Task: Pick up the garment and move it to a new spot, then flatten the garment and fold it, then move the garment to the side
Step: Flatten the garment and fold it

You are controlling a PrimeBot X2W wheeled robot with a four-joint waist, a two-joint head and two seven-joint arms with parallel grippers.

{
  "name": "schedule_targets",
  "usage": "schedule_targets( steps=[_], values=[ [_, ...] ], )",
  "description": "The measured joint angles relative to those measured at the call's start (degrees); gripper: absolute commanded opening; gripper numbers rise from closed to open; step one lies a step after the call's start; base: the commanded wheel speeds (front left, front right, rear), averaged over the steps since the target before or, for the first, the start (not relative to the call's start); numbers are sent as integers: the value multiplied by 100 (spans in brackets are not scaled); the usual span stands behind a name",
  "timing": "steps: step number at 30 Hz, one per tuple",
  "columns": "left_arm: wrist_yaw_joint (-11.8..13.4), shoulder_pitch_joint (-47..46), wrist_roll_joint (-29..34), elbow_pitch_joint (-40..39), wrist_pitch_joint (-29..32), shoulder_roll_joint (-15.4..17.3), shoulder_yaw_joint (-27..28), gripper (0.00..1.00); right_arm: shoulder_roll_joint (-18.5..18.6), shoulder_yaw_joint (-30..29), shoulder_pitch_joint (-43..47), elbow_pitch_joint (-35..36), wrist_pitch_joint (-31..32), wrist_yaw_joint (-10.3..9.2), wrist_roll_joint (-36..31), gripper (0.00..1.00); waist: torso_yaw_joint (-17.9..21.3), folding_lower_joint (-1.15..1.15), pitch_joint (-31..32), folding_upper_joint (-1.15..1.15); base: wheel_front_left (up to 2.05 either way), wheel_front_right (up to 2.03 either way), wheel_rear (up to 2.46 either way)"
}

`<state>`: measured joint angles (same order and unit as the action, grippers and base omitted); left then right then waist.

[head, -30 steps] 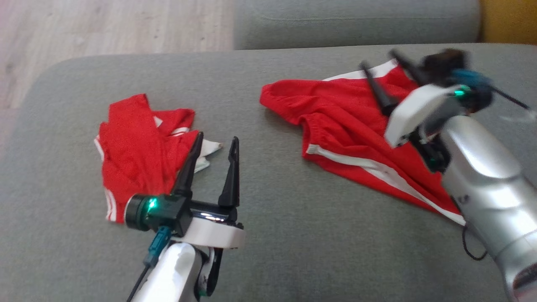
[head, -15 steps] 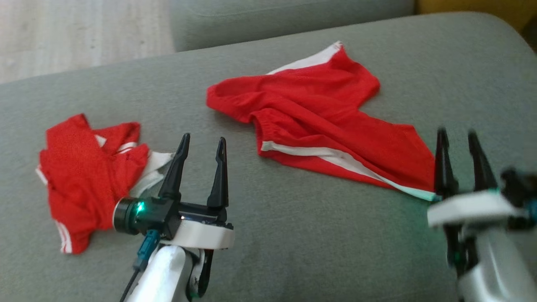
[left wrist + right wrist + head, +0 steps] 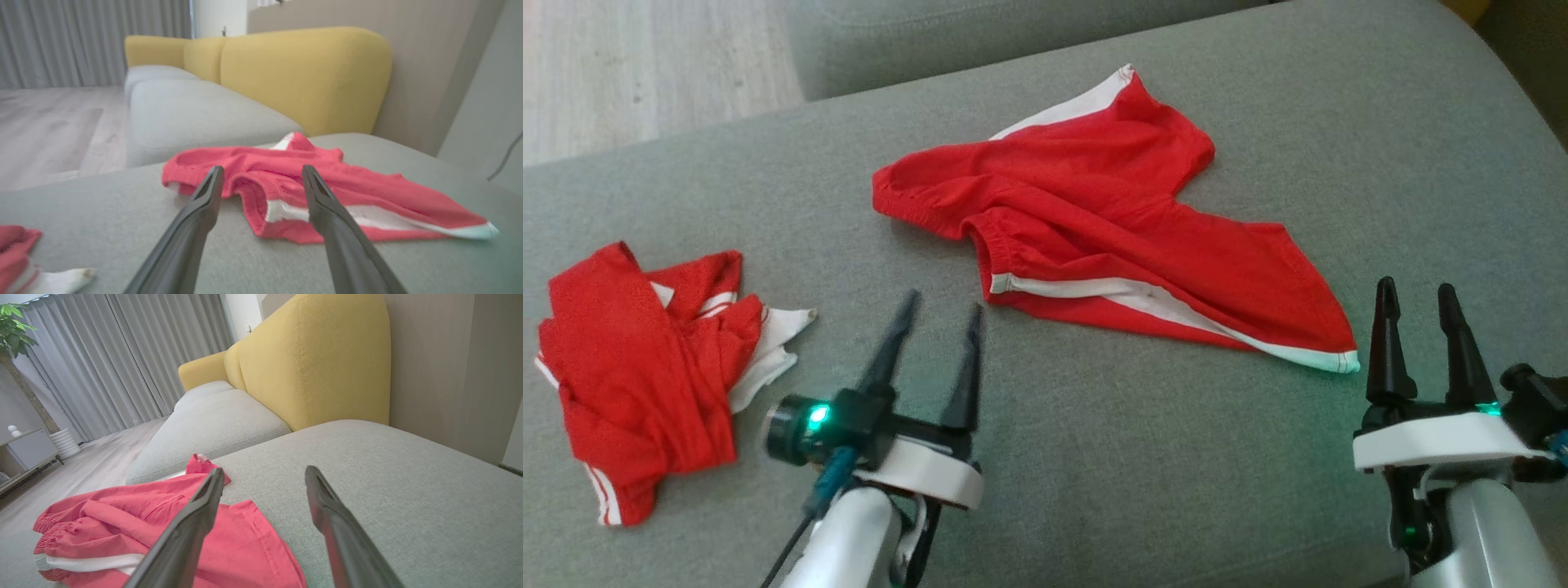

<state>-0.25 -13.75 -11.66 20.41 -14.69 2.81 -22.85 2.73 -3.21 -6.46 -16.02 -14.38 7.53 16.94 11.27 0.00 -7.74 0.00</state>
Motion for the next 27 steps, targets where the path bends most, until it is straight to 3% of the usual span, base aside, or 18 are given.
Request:
schedule_targets(
  steps=[6, 22, 23, 24, 25, 27],
  values=[
    [-268, -472, 79, 688, 372, 32, -231, 100, -3, 131, -4, 9, 0, 0, 58, 100, 79, 0, -173, 0, 0, 0, 0],
    [-491, -1692, 172, 1815, 713, 172, -479, 100, -7, 380, -344, 114, 0, 0, 181, 100, 414, 1, -820, 0, 0, 0, 0],
    [-514, -1696, 171, 1860, 712, 175, -492, 82, -7, 379, -343, 114, 0, 0, 180, 100, 420, 1, -826, 0, 0, 0, 0],
    [-532, -1699, 171, 1890, 708, 175, -503, 31, -7, 379, -343, 114, 0, 0, 178, 100, 419, 1, -829, 0, 0, 0, 0],
    [-535, -1706, 171, 1914, 679, 175, -517, 0, -7, 380, -343, 114, 0, 0, 177, 100, 417, 1, -829, 0, 0, 0, 0],
    [-541, -1739, 165, 1944, 619, 169, -541, 0, -7, 379, -343, 99, 0, 0, 153, 100, 406, 1, -823, 0, 0, 0, 0]
  ],
)
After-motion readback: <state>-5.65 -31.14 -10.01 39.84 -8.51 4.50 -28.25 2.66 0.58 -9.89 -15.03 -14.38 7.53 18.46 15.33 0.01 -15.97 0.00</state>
